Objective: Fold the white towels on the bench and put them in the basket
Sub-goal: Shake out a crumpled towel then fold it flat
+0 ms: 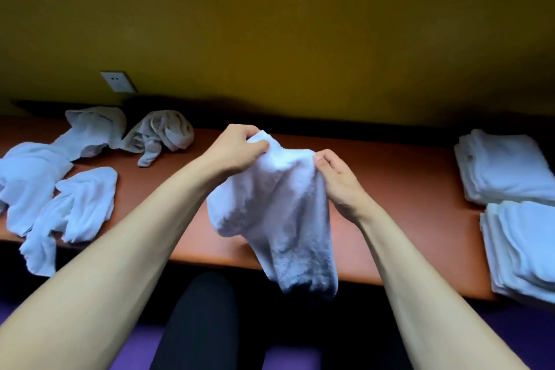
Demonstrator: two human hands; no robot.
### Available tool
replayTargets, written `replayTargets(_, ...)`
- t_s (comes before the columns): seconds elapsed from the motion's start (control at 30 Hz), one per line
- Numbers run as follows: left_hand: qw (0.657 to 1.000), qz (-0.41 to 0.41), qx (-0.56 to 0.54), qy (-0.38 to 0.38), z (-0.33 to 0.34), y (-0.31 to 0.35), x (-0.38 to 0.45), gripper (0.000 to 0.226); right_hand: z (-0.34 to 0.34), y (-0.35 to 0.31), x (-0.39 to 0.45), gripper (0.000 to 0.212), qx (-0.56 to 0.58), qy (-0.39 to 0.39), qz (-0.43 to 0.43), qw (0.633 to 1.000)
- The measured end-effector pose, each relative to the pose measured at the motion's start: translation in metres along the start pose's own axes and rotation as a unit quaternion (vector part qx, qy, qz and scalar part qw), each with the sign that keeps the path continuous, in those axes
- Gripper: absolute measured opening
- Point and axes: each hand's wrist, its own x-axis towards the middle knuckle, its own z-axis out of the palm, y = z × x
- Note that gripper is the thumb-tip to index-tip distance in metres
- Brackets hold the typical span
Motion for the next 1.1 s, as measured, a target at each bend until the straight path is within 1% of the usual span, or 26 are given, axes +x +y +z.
replayTargets(0.03,0.999,0.0,-0.049,0.002,-0.001,0.007,-0.008,0.016,-0.001,-0.009,-0.008,0.023,-0.033,0.003,-0.015,0.999)
replayTargets(0.07,0.992,-0.015,-0.122,0.001,-0.004,0.012,-0.013,0.018,-0.002,-0.017,-0.014,0.023,-0.063,0.005,-0.031,0.998)
replayTargets(0.1,0.977,-0.043,-0.207,-0.012,-0.008,0.017,-0.018,0.017,-0.003,-0.026,-0.019,0.023,-0.083,0.006,-0.043,0.996)
replayTargets(0.13,0.957,-0.082,-0.276,-0.042,-0.012,0.021,-0.021,0.014,-0.004,-0.035,-0.023,0.021,-0.092,0.008,-0.054,0.994)
replayTargets(0.17,0.937,-0.121,-0.316,-0.086,-0.017,0.025,-0.024,0.015,-0.005,-0.044,-0.028,0.02,-0.091,0.007,-0.067,0.994)
replayTargets(0.23,0.918,-0.174,-0.301,-0.191,-0.024,0.03,-0.033,0.03,-0.004,-0.061,-0.037,0.017,-0.058,-0.006,-0.086,0.995)
replayTargets(0.27,0.919,-0.17,-0.278,-0.22,-0.025,0.032,-0.035,0.035,-0.004,-0.07,-0.041,0.016,-0.045,-0.015,-0.092,0.995)
replayTargets(0.3,0.925,-0.157,-0.259,-0.228,-0.026,0.034,-0.036,0.035,-0.005,-0.078,-0.044,0.015,-0.045,-0.025,-0.098,0.994)
replayTargets(0.33,0.94,-0.121,-0.243,-0.208,-0.028,0.038,-0.038,0.025,-0.007,-0.086,-0.047,0.015,-0.047,-0.037,-0.099,0.993)
replayTargets(0.37,0.952,-0.075,-0.245,-0.167,-0.03,0.043,-0.04,0.015,-0.009,-0.092,-0.05,0.017,-0.044,-0.054,-0.092,0.993)
replayTargets(0.4,0.961,-0.023,-0.256,-0.104,-0.033,0.047,-0.041,0.014,-0.011,-0.096,-0.052,0.022,-0.037,-0.072,-0.075,0.994)
replayTargets(0.43,0.962,0.022,-0.269,-0.045,-0.037,0.051,-0.042,0.015,-0.015,-0.099,-0.054,0.028,-0.029,-0.087,-0.05,0.995)
replayTargets(0.47,0.96,0.058,-0.275,-0.008,-0.041,0.056,-0.044,0.014,-0.019,-0.1,-0.056,0.032,-0.025,-0.099,-0.025,0.994)
replayTargets(0.53,0.96,0.108,-0.258,0.009,-0.048,0.061,-0.05,0.015,-0.026,-0.101,-0.061,0.034,-0.05,-0.128,0.015,0.99)
replayTargets(0.6,0.966,0.134,-0.218,0.021,-0.052,0.061,-0.053,0.016,-0.03,-0.098,-0.067,0.03,-0.098,-0.172,0.057,0.978)
replayTargets(0.67,0.966,0.133,-0.22,0.032,-0.059,0.061,-0.055,0.021,-0.03,-0.093,-0.07,0.032,-0.133,-0.212,0.095,0.964)
replayTargets(0.73,0.963,0.114,-0.24,0.037,-0.065,0.061,-0.058,0.027,-0.029,-0.085,-0.071,0.038,-0.137,-0.223,0.107,0.959)
replayTargets(0.83,0.967,0.077,-0.237,0.05,-0.069,0.06,-0.064,0.026,-0.027,-0.079,-0.073,0.046,-0.147,-0.199,0.077,0.966)
replayTargets(0.87,0.966,0.074,-0.244,0.046,-0.069,0.061,-0.066,0.029,-0.026,-0.076,-0.073,0.044,-0.151,-0.183,0.063,0.969)
replayTargets(0.93,0.952,0.048,-0.3,0.045,-0.067,0.063,-0.068,0.033,-0.023,-0.073,-0.073,0.037,-0.137,-0.15,0.033,0.979)
replayTargets(1.0,0.945,0.032,-0.323,0.05,-0.069,0.064,-0.07,0.026,-0.022,-0.072,-0.072,0.034,-0.141,-0.114,-0.002,0.983)
replayTargets(1.03,0.952,0.048,-0.299,0.042,-0.071,0.064,-0.074,0.019,-0.024,-0.072,-0.071,0.03,-0.15,-0.091,-0.018,0.984)
replayTargets(1.07,0.967,0.074,-0.243,0.025,-0.074,0.061,-0.076,0.016,-0.027,-0.073,-0.07,0.026,-0.159,-0.065,-0.031,0.985)
replayTargets(1.1,0.982,0.101,-0.159,0.002,-0.077,0.057,-0.079,0.02,-0.03,-0.075,-0.069,0.026,-0.168,-0.048,-0.039,0.984)
